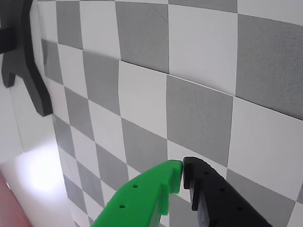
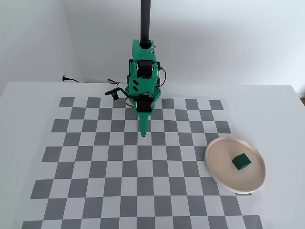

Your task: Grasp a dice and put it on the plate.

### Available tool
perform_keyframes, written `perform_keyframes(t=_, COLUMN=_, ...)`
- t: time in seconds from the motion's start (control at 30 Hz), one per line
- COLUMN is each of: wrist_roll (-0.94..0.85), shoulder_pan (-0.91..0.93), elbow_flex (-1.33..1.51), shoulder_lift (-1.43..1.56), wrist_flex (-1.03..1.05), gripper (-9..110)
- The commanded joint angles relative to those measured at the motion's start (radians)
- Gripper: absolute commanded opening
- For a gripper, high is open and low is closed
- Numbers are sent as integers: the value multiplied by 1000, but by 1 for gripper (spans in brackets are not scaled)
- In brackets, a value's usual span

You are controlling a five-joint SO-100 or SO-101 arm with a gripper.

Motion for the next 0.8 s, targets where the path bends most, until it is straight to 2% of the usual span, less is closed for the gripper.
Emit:
perform_keyframes(t=0.0, wrist_roll=-77, shoulder_pan=-14, elbow_flex=-18, shoulder_lift=11, wrist_flex=-6, gripper=-4)
perform_keyframes(t=0.17, wrist_roll=-316, shoulder_pan=0, elbow_flex=-18, shoulder_lift=11, wrist_flex=-40, gripper=-4)
perform_keyframes(t=0.27, wrist_roll=-528, shoulder_pan=12, elbow_flex=-18, shoulder_lift=11, wrist_flex=-41, gripper=-4)
perform_keyframes(t=0.4, wrist_roll=-505, shoulder_pan=123, elbow_flex=-20, shoulder_lift=8, wrist_flex=-77, gripper=-4)
perform_keyframes(t=0.67, wrist_roll=-850, shoulder_pan=135, elbow_flex=-18, shoulder_lift=8, wrist_flex=-43, gripper=-4)
perform_keyframes(t=0.77, wrist_roll=-954, shoulder_pan=87, elbow_flex=-18, shoulder_lift=8, wrist_flex=-20, gripper=-4)
